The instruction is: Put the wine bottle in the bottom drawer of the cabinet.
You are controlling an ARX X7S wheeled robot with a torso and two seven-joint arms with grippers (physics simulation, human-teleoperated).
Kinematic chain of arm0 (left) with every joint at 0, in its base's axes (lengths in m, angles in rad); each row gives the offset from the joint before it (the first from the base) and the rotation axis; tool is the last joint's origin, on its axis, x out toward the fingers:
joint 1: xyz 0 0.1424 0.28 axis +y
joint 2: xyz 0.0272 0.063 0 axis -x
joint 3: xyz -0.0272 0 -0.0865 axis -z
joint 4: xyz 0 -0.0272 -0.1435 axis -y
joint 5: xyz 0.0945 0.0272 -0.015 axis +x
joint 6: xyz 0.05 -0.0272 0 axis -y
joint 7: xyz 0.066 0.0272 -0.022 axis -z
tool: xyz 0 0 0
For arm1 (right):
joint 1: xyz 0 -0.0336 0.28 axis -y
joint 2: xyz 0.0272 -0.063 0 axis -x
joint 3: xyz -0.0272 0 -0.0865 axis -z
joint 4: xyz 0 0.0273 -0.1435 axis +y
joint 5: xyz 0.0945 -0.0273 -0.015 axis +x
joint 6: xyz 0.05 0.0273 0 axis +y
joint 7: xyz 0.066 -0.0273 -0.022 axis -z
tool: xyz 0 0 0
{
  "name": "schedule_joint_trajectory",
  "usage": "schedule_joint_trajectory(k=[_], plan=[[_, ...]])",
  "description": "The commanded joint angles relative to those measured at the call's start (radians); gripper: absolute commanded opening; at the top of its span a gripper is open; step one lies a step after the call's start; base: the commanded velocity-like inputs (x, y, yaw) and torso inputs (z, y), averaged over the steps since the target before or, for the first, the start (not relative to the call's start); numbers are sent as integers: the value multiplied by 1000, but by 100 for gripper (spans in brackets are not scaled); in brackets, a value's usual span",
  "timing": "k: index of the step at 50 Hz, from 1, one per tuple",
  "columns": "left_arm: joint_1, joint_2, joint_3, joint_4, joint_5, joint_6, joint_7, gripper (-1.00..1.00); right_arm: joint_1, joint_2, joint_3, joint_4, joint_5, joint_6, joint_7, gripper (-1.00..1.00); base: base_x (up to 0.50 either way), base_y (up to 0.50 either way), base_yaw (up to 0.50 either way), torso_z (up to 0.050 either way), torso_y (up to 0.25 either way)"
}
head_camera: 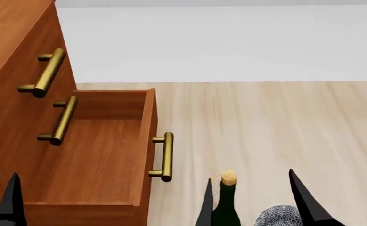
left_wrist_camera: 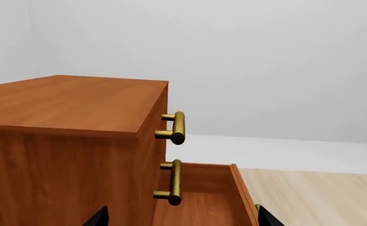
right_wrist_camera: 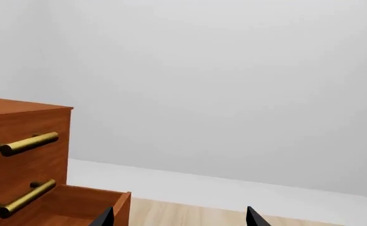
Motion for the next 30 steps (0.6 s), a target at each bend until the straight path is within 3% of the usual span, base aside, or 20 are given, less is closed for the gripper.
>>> schedule_joint_trajectory(k=[1, 13, 30], plan=[[-7, -2, 5, 2, -1, -1, -4, 100, -5, 8, -14, 3, -21, -32, -15, 100, 0, 0, 0, 0, 0], [-9, -6, 10, 1, -1, 2, -9, 100, 8, 11, -37, 1, -30, -6, -8, 100, 0, -1, 0, 0, 0], [1, -8, 18, -7, 14, 18, 0, 100, 10, 14, -51, 6, -30, -14, -8, 100, 10, 311, 0, 0, 0]])
